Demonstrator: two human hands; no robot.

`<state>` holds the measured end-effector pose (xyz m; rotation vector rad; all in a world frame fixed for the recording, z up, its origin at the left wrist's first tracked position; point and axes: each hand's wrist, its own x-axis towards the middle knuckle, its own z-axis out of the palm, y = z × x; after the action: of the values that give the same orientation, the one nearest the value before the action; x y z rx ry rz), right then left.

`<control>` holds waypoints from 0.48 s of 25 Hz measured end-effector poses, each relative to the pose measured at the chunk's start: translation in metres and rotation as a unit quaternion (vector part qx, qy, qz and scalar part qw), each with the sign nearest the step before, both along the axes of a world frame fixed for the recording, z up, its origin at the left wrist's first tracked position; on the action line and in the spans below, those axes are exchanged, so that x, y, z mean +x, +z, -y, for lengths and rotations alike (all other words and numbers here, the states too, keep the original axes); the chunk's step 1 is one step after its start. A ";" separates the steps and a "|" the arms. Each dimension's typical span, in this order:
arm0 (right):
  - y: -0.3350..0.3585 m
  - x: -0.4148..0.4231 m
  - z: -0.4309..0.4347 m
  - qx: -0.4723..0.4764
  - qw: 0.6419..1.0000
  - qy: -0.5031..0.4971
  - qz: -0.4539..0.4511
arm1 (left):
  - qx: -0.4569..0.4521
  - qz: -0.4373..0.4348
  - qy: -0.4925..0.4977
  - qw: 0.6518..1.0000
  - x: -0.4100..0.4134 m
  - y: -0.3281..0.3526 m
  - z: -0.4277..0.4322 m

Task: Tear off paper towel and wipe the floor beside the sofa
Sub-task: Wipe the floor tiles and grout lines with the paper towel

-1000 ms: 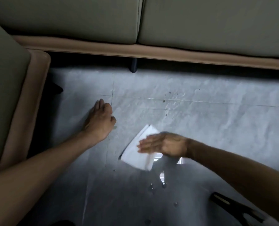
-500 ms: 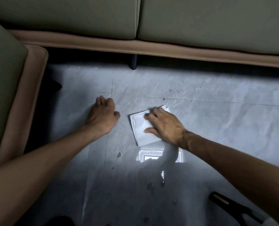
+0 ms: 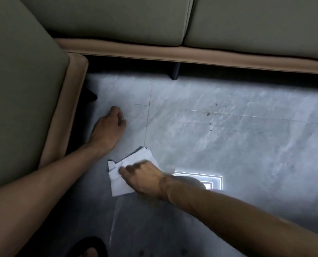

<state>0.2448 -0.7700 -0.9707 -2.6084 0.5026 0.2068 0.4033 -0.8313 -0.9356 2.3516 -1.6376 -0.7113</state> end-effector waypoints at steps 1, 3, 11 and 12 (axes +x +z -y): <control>-0.001 -0.007 0.011 -0.013 0.999 0.047 0.018 | -0.003 0.001 -0.009 1.000 0.000 0.000 0.003; -0.002 -0.049 0.065 -0.109 0.992 -0.039 0.041 | -0.007 -0.004 -0.035 0.999 -0.004 -0.001 0.005; -0.005 -0.107 0.082 -0.098 0.964 -0.244 -0.034 | -0.027 -0.015 -0.160 0.987 -0.053 -0.012 0.019; -0.006 -0.123 0.083 -0.110 0.977 -0.177 -0.035 | -0.029 -0.014 -0.178 0.984 -0.063 -0.014 0.023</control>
<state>0.1221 -0.8527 -0.9768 -2.6702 1.0548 0.1305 0.3402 -0.8542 -0.9492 2.0196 -2.0614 -0.7423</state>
